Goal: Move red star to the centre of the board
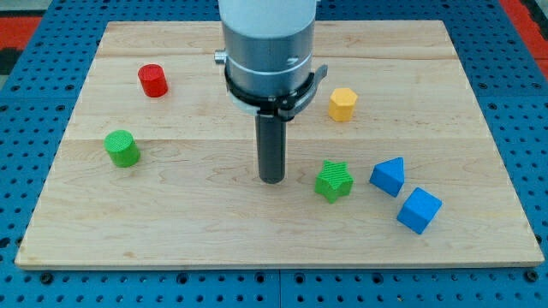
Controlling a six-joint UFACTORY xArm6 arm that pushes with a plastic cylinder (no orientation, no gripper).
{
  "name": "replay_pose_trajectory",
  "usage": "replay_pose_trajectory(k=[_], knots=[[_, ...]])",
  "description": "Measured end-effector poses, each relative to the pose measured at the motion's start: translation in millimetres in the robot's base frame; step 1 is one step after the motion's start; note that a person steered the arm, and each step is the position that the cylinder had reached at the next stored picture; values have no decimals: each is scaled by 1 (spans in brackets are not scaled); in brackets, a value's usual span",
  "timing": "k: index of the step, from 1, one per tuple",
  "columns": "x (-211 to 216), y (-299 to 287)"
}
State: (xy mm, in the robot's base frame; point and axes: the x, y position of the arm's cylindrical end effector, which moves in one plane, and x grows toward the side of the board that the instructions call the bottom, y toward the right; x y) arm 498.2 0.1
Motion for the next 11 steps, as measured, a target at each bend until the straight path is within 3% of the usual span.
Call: replay_pose_trajectory(k=[1,2,5,7,8,10,11], knots=[[0,44],[-3,30],[-145,23],[-206,17],[-210,-22],[-138,-38],[-137,-86]])
